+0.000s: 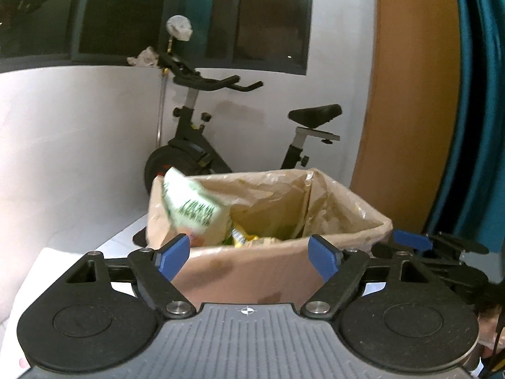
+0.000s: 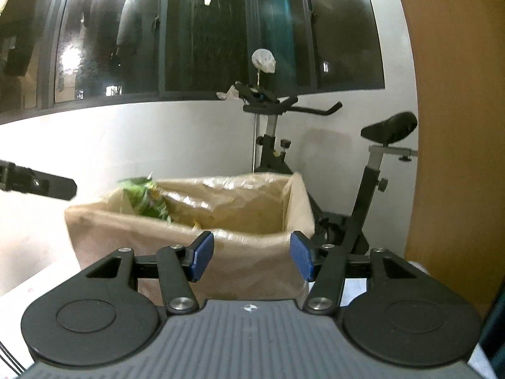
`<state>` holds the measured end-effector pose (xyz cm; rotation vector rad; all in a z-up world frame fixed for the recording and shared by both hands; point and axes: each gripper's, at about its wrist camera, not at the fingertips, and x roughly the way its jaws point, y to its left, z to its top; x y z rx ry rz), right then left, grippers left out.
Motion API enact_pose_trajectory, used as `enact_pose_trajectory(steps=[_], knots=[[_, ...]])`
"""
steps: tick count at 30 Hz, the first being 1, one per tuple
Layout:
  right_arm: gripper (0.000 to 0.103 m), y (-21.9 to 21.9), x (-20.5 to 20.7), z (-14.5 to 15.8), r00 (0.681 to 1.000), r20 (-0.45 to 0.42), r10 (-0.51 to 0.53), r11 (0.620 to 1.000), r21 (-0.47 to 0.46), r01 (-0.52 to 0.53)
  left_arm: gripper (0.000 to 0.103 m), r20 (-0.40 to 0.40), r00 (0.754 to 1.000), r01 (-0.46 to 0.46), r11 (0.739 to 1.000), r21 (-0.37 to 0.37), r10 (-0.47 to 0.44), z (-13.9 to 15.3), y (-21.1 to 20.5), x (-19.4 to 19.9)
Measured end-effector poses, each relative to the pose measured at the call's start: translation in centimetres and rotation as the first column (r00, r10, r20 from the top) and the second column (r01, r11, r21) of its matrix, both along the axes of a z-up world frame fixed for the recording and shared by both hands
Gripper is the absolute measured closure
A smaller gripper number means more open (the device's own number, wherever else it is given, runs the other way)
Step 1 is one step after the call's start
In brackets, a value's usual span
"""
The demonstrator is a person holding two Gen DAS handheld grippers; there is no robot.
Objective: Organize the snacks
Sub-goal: 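Lower the left tool to the blue-and-orange bread packet and grasp it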
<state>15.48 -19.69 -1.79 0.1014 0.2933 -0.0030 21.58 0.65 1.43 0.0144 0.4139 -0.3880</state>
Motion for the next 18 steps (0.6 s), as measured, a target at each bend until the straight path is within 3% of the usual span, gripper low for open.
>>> enact_pose_trajectory(steps=[6, 14, 18], knots=[[0.046, 1.1, -0.5, -3.0, 0.996, -0.086, 0.031, 1.0, 0.006, -0.03, 0.019, -0.074, 0.995, -0.066, 0.997, -0.042, 0.063, -2.9, 1.4, -0.9], [0.046, 1.7, -0.6, -7.4, 0.982, -0.182, 0.043, 0.999, 0.024, -0.039, 0.019, -0.181, 0.977, -0.116, 0.993, -0.011, 0.112, -7.5, 1.6, -1.5], [0.046, 2.2, -0.5, -9.8, 0.976, -0.218, 0.013, 1.0, -0.021, -0.018, 0.019, -0.222, 0.968, -0.127, 0.992, -0.012, 0.121, -8.9, 1.5, -1.7]])
